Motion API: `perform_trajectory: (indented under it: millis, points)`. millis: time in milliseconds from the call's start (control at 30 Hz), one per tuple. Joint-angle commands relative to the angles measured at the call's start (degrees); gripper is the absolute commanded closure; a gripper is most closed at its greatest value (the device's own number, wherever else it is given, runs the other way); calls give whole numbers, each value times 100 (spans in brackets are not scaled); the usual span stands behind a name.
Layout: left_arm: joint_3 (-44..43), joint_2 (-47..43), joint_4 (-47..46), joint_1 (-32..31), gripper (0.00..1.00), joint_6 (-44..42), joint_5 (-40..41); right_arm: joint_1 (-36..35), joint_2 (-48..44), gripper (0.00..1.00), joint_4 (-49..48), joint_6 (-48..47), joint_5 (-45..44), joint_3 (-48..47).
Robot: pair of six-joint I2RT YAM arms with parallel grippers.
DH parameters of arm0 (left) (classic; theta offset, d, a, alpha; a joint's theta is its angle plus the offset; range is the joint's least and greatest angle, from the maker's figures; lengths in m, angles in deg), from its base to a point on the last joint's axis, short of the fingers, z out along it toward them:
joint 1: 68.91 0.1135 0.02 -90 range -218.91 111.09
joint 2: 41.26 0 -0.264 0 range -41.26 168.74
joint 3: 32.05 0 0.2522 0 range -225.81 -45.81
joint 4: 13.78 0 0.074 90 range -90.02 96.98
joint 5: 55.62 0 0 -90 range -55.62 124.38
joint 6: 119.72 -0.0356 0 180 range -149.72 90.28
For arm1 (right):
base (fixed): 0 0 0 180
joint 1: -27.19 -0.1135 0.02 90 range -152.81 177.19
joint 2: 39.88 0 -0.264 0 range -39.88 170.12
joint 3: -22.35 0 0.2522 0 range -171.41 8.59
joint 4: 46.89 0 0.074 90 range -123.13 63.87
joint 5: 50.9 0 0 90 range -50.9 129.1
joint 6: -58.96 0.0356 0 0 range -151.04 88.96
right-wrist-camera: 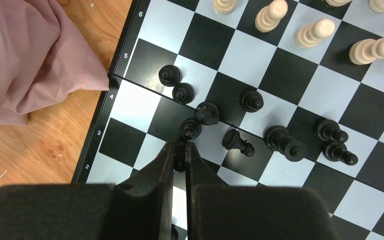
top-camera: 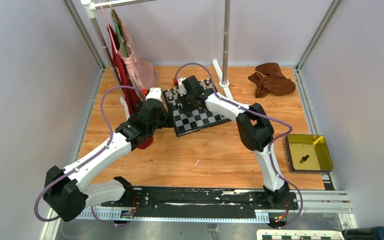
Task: Set up the chess pieces on the board
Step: Pick up the chess piece from the chessboard, then place the chess piece on the chessboard.
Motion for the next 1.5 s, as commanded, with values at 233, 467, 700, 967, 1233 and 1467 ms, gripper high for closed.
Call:
perform_trajectory:
  millis: [233, 467, 700, 967, 1233, 1467]
  points:
    - [162, -297, 17, 28, 5, 68, -1, -139, -984, 100, 47, -84, -283, 781]
    - [232, -386, 58, 28, 5, 126, -18, -128, -1635, 100, -73, -84, -539, 1523]
    - [267, -362, 81, 26, 5, 213, -59, -73, -2170, 100, -205, -110, -713, 2241]
    - [274, -288, 101, 31, 5, 258, -80, 57, -2460, 100, -286, -68, -722, 2805]
    - [270, -203, 122, 29, 5, 268, -72, 375, -2599, 100, -395, -49, -723, 3086]
    - [223, -113, 111, 35, 5, 257, -79, 586, -2575, 100, -469, -49, -722, 3170]
